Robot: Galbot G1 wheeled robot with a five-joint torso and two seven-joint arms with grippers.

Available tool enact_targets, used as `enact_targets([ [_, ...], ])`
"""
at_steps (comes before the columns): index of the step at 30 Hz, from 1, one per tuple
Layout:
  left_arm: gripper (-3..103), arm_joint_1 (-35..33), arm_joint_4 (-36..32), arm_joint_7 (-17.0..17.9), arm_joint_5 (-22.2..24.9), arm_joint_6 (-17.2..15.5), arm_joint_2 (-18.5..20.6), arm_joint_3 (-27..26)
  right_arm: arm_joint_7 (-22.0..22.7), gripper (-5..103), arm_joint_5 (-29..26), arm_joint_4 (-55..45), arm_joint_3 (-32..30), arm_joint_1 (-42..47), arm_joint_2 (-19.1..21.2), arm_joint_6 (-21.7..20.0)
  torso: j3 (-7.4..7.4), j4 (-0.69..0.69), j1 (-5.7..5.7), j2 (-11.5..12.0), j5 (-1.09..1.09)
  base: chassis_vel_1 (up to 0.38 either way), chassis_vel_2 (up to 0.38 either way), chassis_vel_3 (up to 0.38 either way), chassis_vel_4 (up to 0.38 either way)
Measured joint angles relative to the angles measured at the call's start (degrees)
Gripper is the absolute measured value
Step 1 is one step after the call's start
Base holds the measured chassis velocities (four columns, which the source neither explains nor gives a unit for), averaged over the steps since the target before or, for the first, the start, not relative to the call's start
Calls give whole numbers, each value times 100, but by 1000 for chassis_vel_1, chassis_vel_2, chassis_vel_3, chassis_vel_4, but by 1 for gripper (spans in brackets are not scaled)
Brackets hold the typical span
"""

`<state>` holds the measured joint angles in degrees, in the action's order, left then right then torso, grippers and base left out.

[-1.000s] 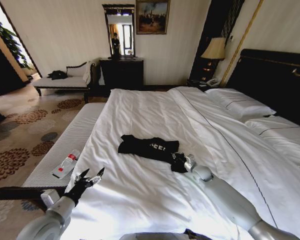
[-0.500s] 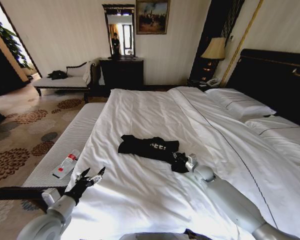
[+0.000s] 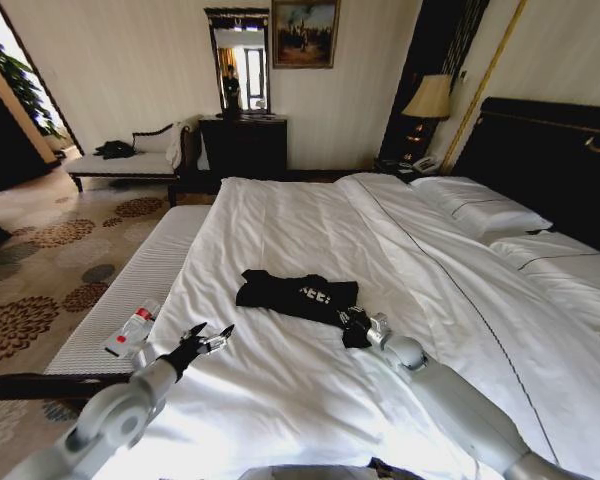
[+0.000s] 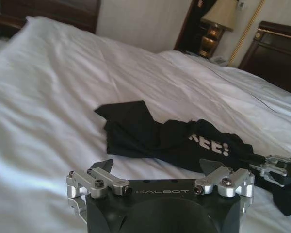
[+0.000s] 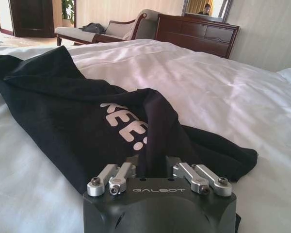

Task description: Fold the clothes on the bed.

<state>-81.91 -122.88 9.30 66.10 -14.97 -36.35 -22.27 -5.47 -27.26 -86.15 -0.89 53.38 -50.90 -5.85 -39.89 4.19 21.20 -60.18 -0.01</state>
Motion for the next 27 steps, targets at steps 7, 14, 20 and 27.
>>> enact_targets([
  [7, 100, 2941, 1248, 27, 782, 68, -172, 2479, 13, 59, -14, 25, -47, 10, -9, -10, -1, 1, 1, 0, 1, 0, 0, 0, 0],
  [14, 100, 4354, 2520, 20, 992, 119, -1131, 3639, 20, 81, -21, 43, -150, 69, 24, -21, -1, 3, 1, 0, 2, 0, 0, 0, 0],
  [20, 100, 4597, 3150, -107, 831, 139, -1535, 3994, 23, 98, -33, 80, -176, 77, 37, -27, 0, -1, 0, 0, 3, 0, 0, 0, 0],
  [27, 100, 4821, 3657, -220, 580, 225, -2060, 4147, 29, 100, -53, 103, -177, 62, 38, -46, 0, 1, 0, 0, 2, 0, 0, 0, 0],
])
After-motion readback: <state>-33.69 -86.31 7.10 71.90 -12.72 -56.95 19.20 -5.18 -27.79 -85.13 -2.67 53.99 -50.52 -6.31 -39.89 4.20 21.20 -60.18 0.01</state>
